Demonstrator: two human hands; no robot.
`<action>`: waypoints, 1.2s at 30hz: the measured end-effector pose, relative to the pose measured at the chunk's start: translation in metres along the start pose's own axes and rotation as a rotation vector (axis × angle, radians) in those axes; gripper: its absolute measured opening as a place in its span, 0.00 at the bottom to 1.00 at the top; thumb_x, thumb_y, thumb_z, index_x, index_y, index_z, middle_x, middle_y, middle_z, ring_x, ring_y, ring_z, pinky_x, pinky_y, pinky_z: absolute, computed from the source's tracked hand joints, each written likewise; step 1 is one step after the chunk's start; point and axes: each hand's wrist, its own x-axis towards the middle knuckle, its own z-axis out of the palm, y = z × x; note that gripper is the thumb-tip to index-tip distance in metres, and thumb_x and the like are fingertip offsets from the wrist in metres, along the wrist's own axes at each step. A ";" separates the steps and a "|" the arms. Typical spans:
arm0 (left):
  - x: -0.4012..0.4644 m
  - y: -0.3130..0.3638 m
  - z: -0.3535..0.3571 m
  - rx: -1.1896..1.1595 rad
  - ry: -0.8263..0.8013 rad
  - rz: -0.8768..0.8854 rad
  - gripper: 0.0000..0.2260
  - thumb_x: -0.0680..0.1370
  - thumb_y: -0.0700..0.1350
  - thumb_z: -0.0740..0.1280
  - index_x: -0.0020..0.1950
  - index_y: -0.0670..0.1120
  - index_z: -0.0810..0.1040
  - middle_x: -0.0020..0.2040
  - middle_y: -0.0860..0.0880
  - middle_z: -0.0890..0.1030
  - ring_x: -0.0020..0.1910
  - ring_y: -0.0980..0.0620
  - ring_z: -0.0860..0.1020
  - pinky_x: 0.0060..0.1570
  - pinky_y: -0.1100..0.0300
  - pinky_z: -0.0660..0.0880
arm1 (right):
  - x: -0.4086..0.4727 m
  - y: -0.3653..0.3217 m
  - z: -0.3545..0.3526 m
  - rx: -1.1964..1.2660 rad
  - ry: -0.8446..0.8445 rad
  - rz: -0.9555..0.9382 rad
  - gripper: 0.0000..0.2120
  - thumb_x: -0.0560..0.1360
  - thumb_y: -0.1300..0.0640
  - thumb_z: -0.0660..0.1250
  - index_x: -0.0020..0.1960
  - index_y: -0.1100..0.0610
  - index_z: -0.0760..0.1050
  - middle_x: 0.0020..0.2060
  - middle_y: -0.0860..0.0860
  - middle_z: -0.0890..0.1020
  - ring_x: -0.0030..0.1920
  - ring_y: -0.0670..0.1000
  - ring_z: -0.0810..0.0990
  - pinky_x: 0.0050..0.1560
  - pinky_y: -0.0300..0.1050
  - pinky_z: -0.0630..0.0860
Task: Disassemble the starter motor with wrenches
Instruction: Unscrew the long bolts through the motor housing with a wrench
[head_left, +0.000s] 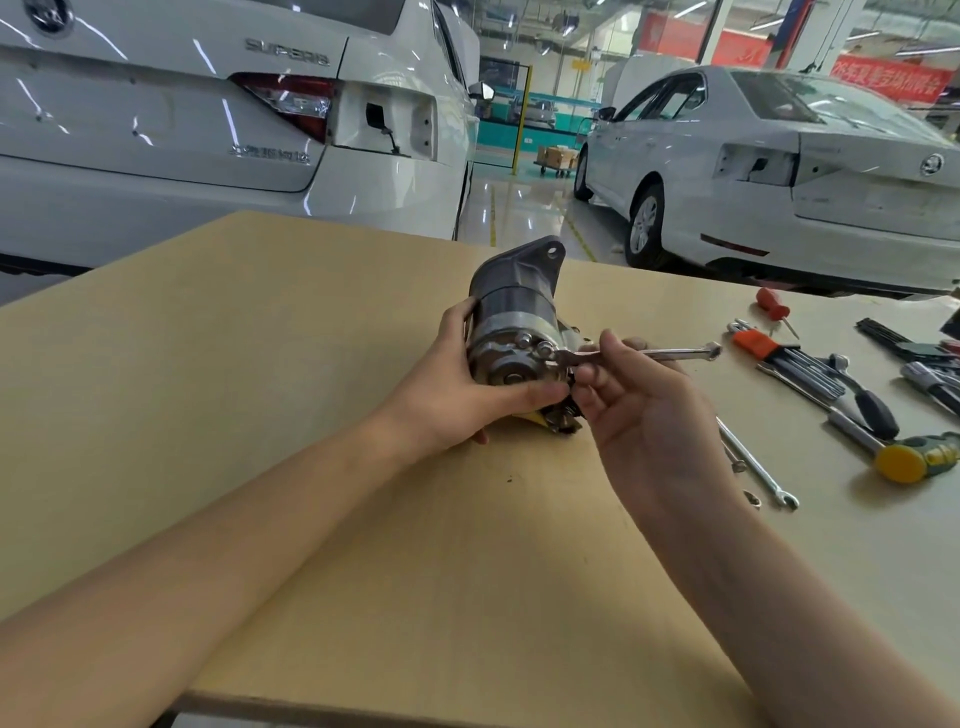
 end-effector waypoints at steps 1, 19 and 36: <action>0.000 0.000 0.000 -0.009 0.000 -0.001 0.59 0.52 0.60 0.75 0.78 0.52 0.51 0.57 0.56 0.77 0.43 0.63 0.81 0.25 0.61 0.75 | 0.000 0.000 0.001 -0.001 -0.008 0.007 0.05 0.76 0.67 0.64 0.44 0.60 0.70 0.27 0.52 0.79 0.26 0.46 0.79 0.30 0.36 0.76; 0.001 -0.003 0.000 0.011 0.027 -0.034 0.43 0.67 0.58 0.75 0.75 0.53 0.57 0.50 0.52 0.79 0.30 0.61 0.78 0.27 0.60 0.76 | 0.002 -0.009 0.025 -1.167 -0.312 -0.891 0.06 0.74 0.65 0.70 0.43 0.56 0.74 0.37 0.50 0.79 0.36 0.50 0.77 0.38 0.46 0.76; 0.003 -0.006 -0.002 0.025 0.023 -0.031 0.51 0.65 0.48 0.80 0.78 0.54 0.51 0.56 0.57 0.76 0.38 0.65 0.81 0.25 0.63 0.74 | -0.002 0.000 0.004 -0.097 0.044 -0.164 0.06 0.76 0.67 0.66 0.43 0.60 0.70 0.28 0.53 0.78 0.25 0.47 0.76 0.31 0.38 0.76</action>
